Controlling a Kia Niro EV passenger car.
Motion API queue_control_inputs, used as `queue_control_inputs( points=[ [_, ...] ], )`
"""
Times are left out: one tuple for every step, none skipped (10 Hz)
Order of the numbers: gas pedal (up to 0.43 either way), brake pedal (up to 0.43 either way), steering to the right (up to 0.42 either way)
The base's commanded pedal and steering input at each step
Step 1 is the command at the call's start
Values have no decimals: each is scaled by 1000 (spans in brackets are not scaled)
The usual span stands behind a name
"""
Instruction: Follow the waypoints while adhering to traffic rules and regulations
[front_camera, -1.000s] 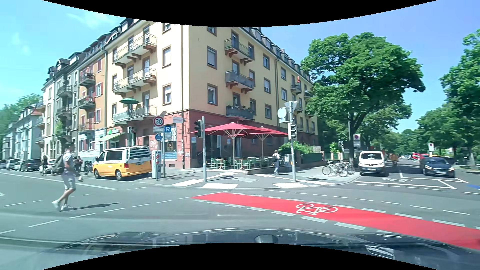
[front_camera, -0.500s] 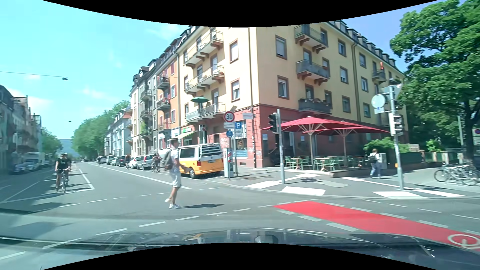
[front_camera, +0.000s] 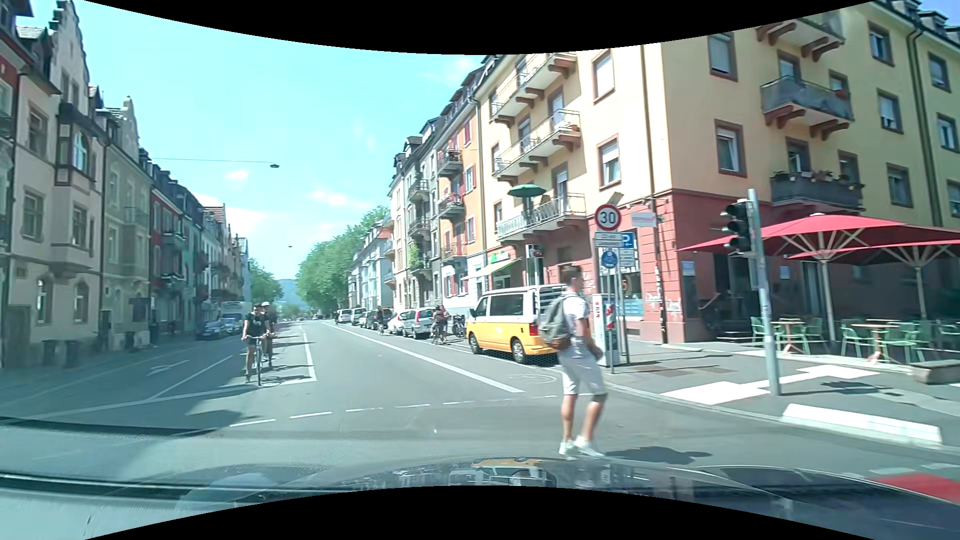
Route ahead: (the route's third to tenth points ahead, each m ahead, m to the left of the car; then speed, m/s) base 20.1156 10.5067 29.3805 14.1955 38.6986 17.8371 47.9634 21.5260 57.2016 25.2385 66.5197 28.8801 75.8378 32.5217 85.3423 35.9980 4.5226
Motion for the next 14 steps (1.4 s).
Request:
queue_control_inputs(
  points=[
    [299,0,-349],
    [299,0,-300],
    [311,0,-250],
    [319,0,-196],
    [331,0,-158],
    [331,0,-112],
    [331,0,-87],
    [331,0,-80],
    [339,0,-80],
    [339,0,-80],
    [339,0,-80],
    [339,0,-79],
    [339,0,-79],
    [339,0,-79]
  ],
)
